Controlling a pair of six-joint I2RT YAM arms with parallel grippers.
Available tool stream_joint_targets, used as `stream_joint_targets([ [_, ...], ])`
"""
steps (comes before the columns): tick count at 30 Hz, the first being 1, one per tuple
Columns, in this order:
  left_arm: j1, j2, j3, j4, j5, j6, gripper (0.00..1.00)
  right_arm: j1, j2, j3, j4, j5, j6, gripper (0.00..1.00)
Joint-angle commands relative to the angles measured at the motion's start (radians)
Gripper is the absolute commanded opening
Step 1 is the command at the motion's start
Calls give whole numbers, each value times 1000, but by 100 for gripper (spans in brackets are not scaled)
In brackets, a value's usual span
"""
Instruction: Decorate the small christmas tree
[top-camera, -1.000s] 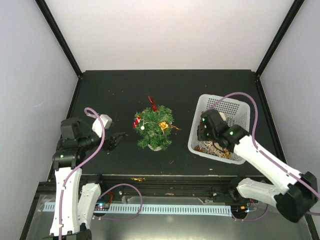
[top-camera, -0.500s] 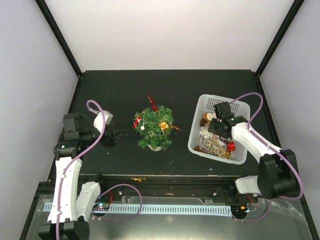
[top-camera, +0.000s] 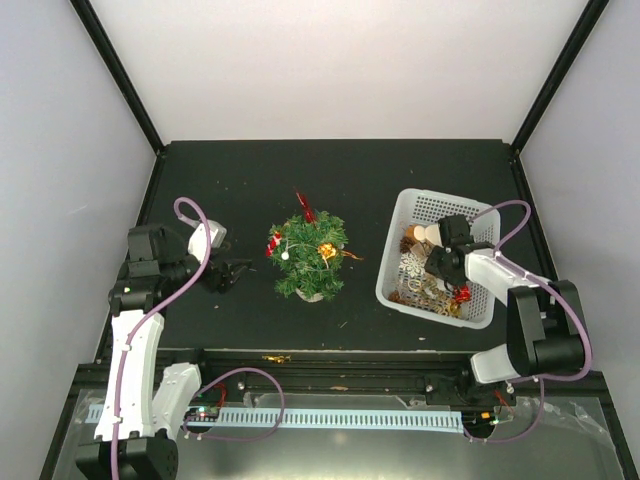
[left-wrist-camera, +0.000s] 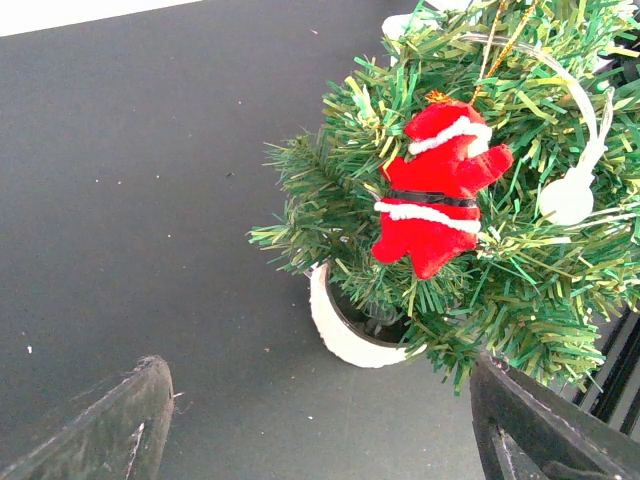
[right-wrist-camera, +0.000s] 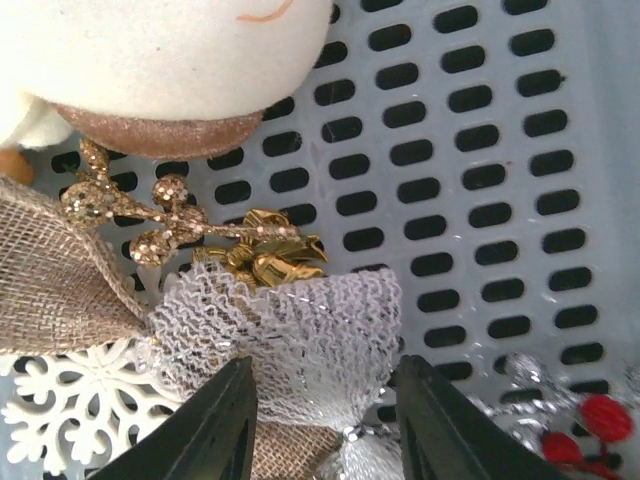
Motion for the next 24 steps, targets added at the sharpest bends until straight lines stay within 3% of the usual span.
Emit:
stream_joint_targets([
  [1,5,-6,36,3,18,9,82,-6,32,18,86,-32,-9,36],
  [6,5,-6,35,7,18,8,82,-6,20,3,104,-39,-24,3],
  [7,5,-5,35,6,18,6,82,-6,7,1,101,-37,-25,1],
  [24,7,-6,34,11,15,3,82,23,-290,-27,-2,30,-107,1],
])
